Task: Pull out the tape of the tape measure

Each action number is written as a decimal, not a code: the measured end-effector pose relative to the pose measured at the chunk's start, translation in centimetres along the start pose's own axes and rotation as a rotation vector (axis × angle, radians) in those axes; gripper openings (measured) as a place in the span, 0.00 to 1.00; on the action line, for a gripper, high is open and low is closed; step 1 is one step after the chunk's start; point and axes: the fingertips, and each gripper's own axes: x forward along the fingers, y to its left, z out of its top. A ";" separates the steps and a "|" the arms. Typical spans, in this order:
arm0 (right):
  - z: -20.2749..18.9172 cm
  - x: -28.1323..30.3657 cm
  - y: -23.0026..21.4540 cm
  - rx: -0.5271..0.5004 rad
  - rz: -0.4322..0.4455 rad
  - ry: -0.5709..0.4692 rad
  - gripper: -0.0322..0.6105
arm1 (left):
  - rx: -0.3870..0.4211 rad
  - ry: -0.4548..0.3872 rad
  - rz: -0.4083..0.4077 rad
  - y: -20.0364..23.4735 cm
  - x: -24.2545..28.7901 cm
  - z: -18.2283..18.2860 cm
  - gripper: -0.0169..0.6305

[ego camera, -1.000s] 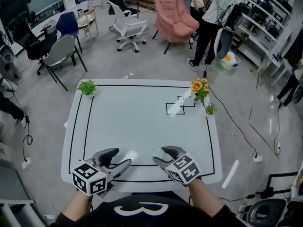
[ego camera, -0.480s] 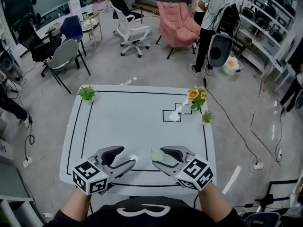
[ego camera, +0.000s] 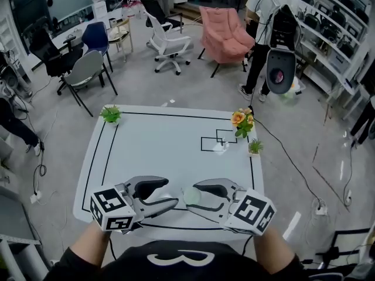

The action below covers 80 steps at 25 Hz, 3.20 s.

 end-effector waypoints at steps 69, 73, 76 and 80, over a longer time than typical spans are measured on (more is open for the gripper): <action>-6.6 0.5 3.1 0.193 -0.178 0.037 0.39 | 0.062 -0.021 0.255 -2.1 -1.1 -5.8 0.05; -6.6 0.5 3.0 0.194 -0.186 0.034 0.39 | 0.042 -0.030 0.301 -1.7 -1.9 -5.9 0.05; -6.7 0.4 3.1 0.187 -0.186 0.038 0.39 | 0.039 -0.042 0.334 -1.7 -2.6 -6.1 0.05; -6.9 0.5 2.9 0.169 -0.187 0.050 0.39 | 0.018 -0.063 0.359 -1.3 -3.8 -6.9 0.05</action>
